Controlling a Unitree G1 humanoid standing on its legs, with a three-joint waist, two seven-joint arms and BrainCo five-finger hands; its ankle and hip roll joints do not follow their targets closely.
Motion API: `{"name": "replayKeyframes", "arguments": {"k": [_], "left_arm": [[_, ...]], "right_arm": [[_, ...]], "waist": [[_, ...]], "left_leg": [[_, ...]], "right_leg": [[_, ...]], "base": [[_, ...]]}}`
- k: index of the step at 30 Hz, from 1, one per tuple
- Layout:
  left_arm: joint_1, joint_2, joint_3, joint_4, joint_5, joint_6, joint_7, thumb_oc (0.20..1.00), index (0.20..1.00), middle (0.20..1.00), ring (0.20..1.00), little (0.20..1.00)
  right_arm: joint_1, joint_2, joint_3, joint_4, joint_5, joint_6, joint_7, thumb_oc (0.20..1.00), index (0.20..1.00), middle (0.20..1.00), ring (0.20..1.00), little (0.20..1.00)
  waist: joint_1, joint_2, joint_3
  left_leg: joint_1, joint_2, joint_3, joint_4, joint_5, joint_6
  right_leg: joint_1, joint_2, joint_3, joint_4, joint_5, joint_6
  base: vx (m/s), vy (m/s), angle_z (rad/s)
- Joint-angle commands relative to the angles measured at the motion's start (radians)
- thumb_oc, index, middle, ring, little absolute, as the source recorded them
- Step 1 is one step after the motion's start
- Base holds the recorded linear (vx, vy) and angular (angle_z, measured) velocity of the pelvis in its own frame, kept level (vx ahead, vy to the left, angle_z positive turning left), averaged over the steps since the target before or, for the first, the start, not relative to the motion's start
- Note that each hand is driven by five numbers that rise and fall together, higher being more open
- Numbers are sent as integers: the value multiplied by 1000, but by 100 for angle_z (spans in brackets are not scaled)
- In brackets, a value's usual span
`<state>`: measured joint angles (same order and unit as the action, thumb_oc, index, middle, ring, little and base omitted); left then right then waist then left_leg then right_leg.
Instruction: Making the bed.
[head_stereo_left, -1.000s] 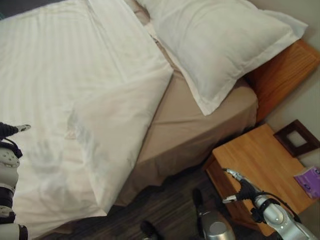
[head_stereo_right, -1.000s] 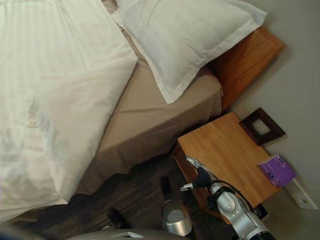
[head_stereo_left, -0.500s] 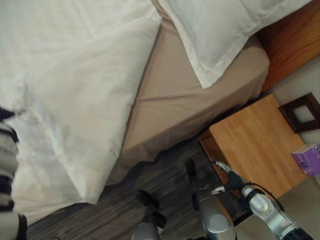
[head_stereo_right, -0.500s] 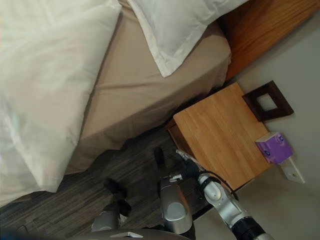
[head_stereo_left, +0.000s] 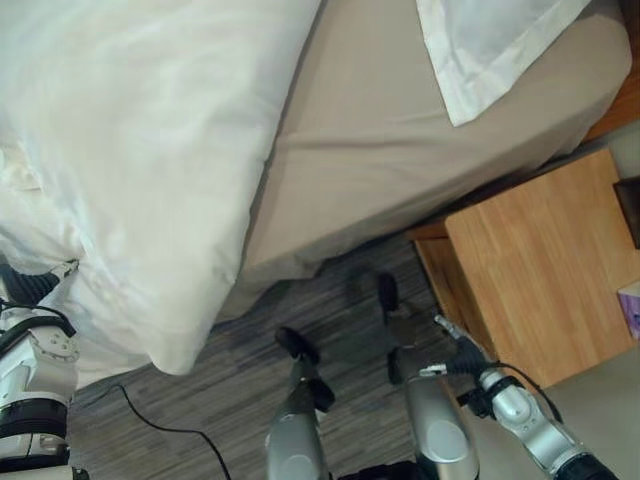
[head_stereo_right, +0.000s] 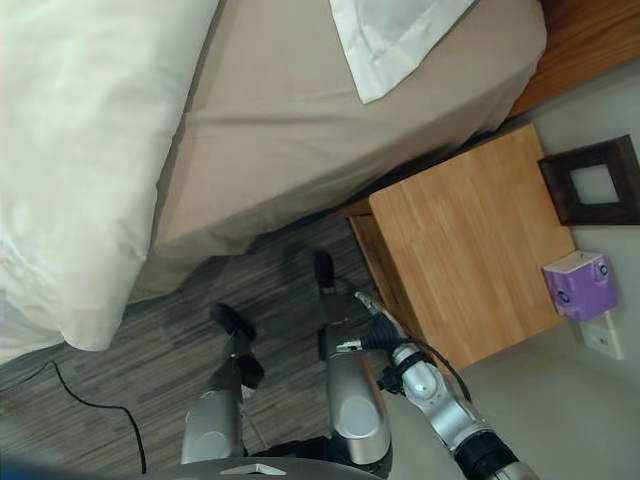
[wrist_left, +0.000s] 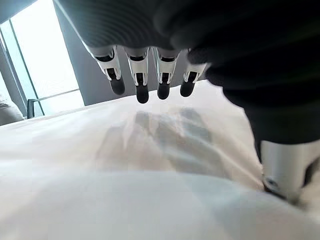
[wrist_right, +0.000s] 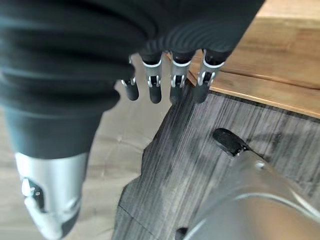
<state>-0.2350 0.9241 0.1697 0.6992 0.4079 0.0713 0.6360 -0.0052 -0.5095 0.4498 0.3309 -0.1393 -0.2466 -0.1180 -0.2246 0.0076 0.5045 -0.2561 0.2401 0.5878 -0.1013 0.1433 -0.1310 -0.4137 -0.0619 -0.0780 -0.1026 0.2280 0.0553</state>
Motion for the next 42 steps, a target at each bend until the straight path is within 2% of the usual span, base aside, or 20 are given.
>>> {"name": "replayKeyframes", "arguments": {"k": [1,2,3,5,6,7,8,11,13,14,15,17,18,19,21,22,23,27,31,42], "left_arm": [[-35,-13,-79,-70,39,-53,21,1000,1000,1000,1000,1000],[-140,83,-79,-10,-30,-49,12,1000,1000,1000,1000,1000],[-423,278,-212,76,-87,-51,-74,1000,1000,1000,1000,1000],[-656,330,-401,154,-132,-73,-114,1000,1000,1000,1000,1000],[-702,328,-445,169,-137,-75,-115,1000,1000,1000,1000,1000],[-740,335,-462,147,-149,-72,-128,1000,1000,1000,1000,1000],[-802,332,-476,21,-173,-71,-136,1000,1000,1000,1000,1000],[-781,304,-423,-118,-179,-65,-126,1000,1000,1000,1000,1000],[-742,250,-358,-206,-180,-65,-109,1000,1000,1000,1000,1000],[-484,159,-232,-170,-142,-123,-87,1000,1000,1000,1000,1000],[-331,97,-135,-190,-157,-136,-62,1000,1000,1000,1000,1000],[-153,11,-22,-237,-168,-156,-43,1000,1000,1000,1000,1000],[-148,31,36,-206,-260,-133,-51,1000,1000,1000,1000,1000],[-478,272,-143,71,-345,-138,-117,1000,1000,1000,1000,1000],[-771,328,-418,337,-424,-151,-196,1000,1000,1000,1000,1000],[-811,326,-456,351,-427,-153,-197,1000,1000,1000,1000,1000],[-807,329,-436,412,-532,-185,-238,1000,1000,1000,1000,1000],[-783,332,-393,361,-603,-208,-229,1000,1000,1000,1000,1000],[-813,303,-357,357,-763,-238,-247,1000,1000,1000,1000,1000],[-804,290,-338,389,-791,-236,-259,1000,1000,1000,1000,1000]], "right_arm": [[25,20,36,-35,5,-38,-16,1000,1000,1000,1000,1000],[17,7,54,-20,29,-26,-5,1000,1000,1000,1000,1000],[0,-32,92,-47,56,-22,20,1000,1000,1000,1000,1000],[8,-32,80,-58,63,-19,46,1000,1000,1000,1000,1000],[12,-23,70,-59,63,-18,47,1000,1000,1000,1000,1000],[13,-22,74,-59,56,-18,54,1000,1000,1000,1000,1000],[25,4,50,-45,51,-11,52,1000,1000,1000,1000,1000],[26,34,34,-6,48,-1,41,1000,1000,1000,1000,1000],[19,62,43,57,58,17,41,1000,1000,1000,1000,1000],[-7,70,50,89,32,20,23,1000,1000,1000,1000,1000],[-3,69,45,80,12,23,7,1000,1000,1000,1000,1000],[2,65,51,77,-4,19,-3,1000,1000,1000,1000,1000],[2,50,60,75,5,21,6,1000,1000,1000,1000,1000],[-22,20,104,64,45,29,32,1000,1000,1000,1000,1000],[-23,14,108,21,67,20,60,1000,1000,1000,1000,1000],[-21,23,100,21,67,21,60,1000,1000,1000,1000,1000],[-16,20,92,-22,77,2,53,1000,1000,1000,1000,1000],[-6,16,82,-19,100,-1,51,1000,1000,1000,1000,1000],[-22,22,82,-14,102,11,41,1000,1000,1000,1000,1000],[-40,21,83,-20,112,10,33,1000,1000,1000,1000,1000]], "waist": [[-44,-9,-56],[-68,-1,-71],[-126,10,-90],[-115,19,-104],[-104,15,-103],[-102,25,-114],[-79,35,-131],[-60,35,-140],[-48,26,-149],[-24,11,-140],[-16,7,-135],[-12,5,-129],[-34,10,-127],[-99,15,-133],[-106,20,-145],[-96,15,-145],[-102,22,-159],[-92,21,-167],[-86,16,-160],[-89,-7,-123]], "left_leg": [[-18,64,-52,14,-10,-65],[-11,67,-48,14,-8,-67],[5,70,-42,14,-9,-70],[16,65,-47,14,-12,-71],[15,65,-48,14,-12,-70],[19,61,-53,14,-14,-69],[22,52,-70,14,-18,-65],[30,44,-86,14,-20,-62],[46,42,-96,14,-23,-60],[59,40,-96,14,-27,-59],[64,40,-94,14,-29,-59],[69,43,-91,14,-30,-59],[75,53,-78,14,-29,-62],[79,65,-59,14,-26,-68],[64,69,-51,14,-25,-67],[62,69,-51,14,-25,-67],[43,72,-52,14,-18,-67],[56,78,-50,14,-14,-69],[49,79,-53,14,-16,-70],[28,83,-53,14,-12,-71]], "right_leg": [[2,-34,12,16,-180,73],[7,-30,16,16,-180,71],[16,-23,29,16,-176,70],[25,-22,26,17,-177,71],[25,-22,25,17,-177,71],[29,-23,26,17,-179,71],[40,-24,20,17,-186,69],[54,-25,11,16,-195,66],[75,-24,5,16,-202,61],[88,-23,4,16,-205,58],[92,-22,6,16,-204,57],[96,-19,5,16,-205,55],[94,-14,13,15,-201,56],[85,-6,30,16,-189,61],[58,-1,37,18,-179,64],[57,-2,37,18,-179,64],[31,1,46,18,-178,65],[38,10,50,19,-182,59],[27,13,53,19,-179,59],[-4,15,54,20,-161,62]], "base": [[33,26,6],[79,75,6],[88,84,6],[61,30,24],[41,-3,4],[47,-35,-19],[55,-48,-38],[28,-54,-9],[9,-73,8],[-5,-59,-6],[-23,-26,-23],[-19,8,-4],[12,64,41],[23,81,77],[27,52,-19],[29,-3,-137],[32,-38,-132],[44,-37,-31],[32,-30,9],[2,-2,3]]}}
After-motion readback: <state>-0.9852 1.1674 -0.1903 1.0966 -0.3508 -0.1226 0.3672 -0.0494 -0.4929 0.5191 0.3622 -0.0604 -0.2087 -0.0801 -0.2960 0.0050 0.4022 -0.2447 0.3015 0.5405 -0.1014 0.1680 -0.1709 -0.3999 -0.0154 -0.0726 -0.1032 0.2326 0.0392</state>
